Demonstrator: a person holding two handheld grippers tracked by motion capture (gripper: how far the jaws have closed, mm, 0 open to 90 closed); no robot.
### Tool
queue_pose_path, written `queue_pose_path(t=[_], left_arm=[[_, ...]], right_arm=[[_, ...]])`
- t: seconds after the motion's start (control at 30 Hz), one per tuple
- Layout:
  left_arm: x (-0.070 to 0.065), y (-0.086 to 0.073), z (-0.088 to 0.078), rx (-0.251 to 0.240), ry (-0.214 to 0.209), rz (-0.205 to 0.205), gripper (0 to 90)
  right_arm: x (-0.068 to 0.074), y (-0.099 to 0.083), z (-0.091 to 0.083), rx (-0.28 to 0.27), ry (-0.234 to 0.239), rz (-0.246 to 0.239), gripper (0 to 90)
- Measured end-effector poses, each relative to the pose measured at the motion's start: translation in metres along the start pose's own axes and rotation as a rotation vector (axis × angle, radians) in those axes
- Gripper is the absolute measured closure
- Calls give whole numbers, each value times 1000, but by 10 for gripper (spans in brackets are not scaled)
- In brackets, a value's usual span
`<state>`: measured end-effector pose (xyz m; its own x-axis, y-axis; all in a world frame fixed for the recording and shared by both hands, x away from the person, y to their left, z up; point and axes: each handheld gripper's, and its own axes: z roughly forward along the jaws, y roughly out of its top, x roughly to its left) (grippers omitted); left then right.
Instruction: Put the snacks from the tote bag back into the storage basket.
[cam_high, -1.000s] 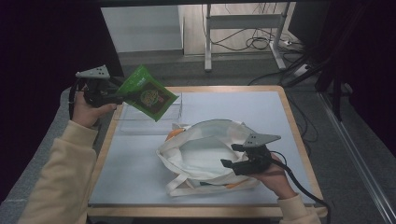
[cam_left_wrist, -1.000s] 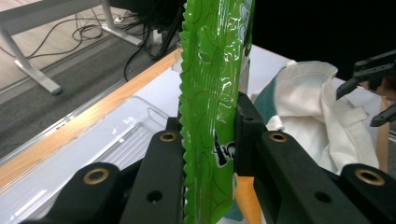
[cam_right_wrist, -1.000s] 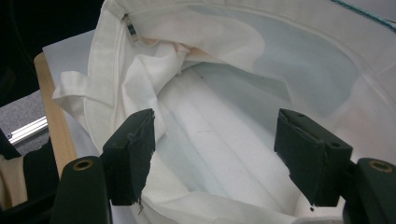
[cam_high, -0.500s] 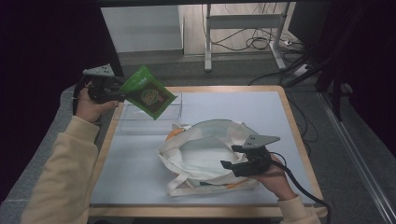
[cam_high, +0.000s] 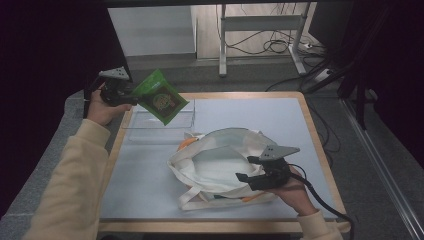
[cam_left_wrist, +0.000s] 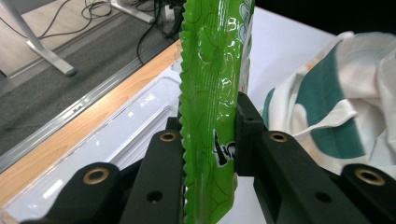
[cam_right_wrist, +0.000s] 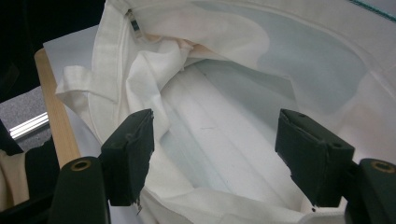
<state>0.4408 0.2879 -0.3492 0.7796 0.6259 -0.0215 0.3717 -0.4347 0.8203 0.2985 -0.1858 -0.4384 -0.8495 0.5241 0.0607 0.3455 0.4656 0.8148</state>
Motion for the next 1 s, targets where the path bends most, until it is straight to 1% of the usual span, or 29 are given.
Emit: queue_pose_path(t=[0.03, 0.13, 0.2, 0.23, 0.3, 0.4, 0.47, 0.63, 0.7, 0.8, 0.9, 1.0], left_arm=[[1, 1, 1, 4, 5, 7, 769], [6, 3, 5, 15, 0, 7, 768], [8, 4, 7, 13, 0, 6, 768], [10, 4, 9, 12, -4, 1, 768], [13, 4, 12, 16, 1, -6, 768], [18, 3, 18, 36, 9, -17, 768], [21, 2, 23, 47, 7, -20, 768], [25, 2, 36, 82, 13, -14, 768], [27, 3, 41, 95, 21, -15, 767], [30, 5, 48, 111, 22, -11, 767], [33, 6, 55, 127, 14, -10, 768], [37, 7, 62, 157, 21, -1, 767]], right_arm=[[0, 0, 0, -1, 1, 1, 285], [1, 0, -1, -3, 2, 0, 285], [1, 0, -1, -1, 0, -1, 285], [1, 0, -1, 0, 1, 0, 285], [1, 0, 0, 2, 1, -1, 285], [1, -1, 1, 7, 0, -2, 285], [2, -1, 0, 6, 1, -1, 285], [2, 0, -1, 2, 2, 0, 285], [2, 0, -1, 2, 2, -1, 285], [2, 0, -1, 2, 2, -2, 285], [2, -1, 0, 4, 4, -2, 285], [2, -1, 0, 3, 7, -1, 285]])
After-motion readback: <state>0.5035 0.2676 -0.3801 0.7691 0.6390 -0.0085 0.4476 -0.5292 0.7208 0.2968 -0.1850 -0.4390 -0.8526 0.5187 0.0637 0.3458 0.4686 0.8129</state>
